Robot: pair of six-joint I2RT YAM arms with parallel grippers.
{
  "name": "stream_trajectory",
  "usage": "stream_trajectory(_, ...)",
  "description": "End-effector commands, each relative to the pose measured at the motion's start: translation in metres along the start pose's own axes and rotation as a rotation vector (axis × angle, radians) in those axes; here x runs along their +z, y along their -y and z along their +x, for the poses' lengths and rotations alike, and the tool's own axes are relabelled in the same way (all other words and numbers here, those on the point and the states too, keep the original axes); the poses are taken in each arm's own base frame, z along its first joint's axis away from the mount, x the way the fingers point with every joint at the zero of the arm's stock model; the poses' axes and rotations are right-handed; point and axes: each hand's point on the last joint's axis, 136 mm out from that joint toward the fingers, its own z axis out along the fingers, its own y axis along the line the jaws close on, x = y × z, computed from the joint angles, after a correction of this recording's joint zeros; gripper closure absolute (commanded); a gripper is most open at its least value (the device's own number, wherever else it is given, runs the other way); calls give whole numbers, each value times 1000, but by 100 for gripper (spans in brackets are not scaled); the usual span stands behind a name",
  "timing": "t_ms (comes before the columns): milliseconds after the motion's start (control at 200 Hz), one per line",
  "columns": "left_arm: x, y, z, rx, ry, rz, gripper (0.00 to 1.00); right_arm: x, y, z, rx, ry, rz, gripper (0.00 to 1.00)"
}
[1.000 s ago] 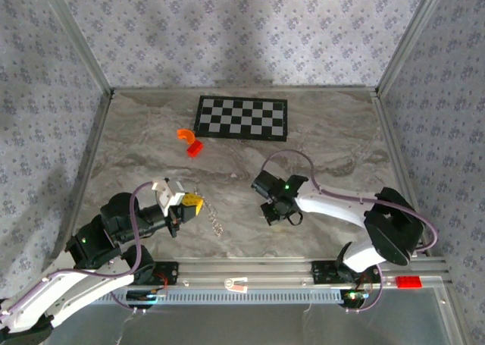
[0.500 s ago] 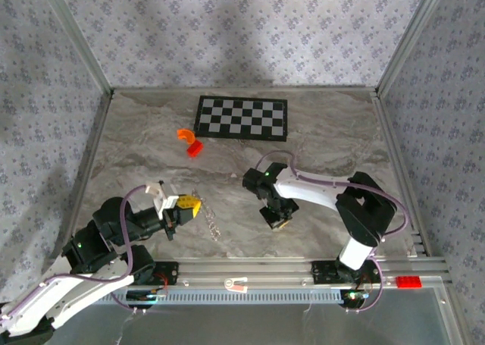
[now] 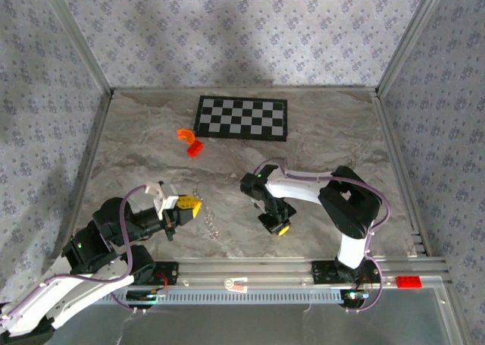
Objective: Put the keys on the keyring
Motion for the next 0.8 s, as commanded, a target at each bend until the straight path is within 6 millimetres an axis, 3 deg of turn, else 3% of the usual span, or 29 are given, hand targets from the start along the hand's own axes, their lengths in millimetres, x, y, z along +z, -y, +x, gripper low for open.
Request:
stream_trajectory(0, -2, 8, -19, 6, 63, 36, 100, 4, 0, 2, -6, -24, -16, 100)
stream_trajectory(105, -1, 8, -18, 9, 57, 34, 100, 3, 3, 0, 3, -2, -6, 98)
stream_trajectory(275, 0, 7, -17, 7, 51, 30, 100, -8, 6, -7, 39, 93, 3, 77)
stream_trajectory(590, 2, 7, -17, 11, 45, 29, 100, -33, 0, -1, 220, 354, -71, 53)
stream_trajectory(795, 4, 8, -17, 10, 40, 38, 100, -17, -7, 11, 308, 473, -135, 47)
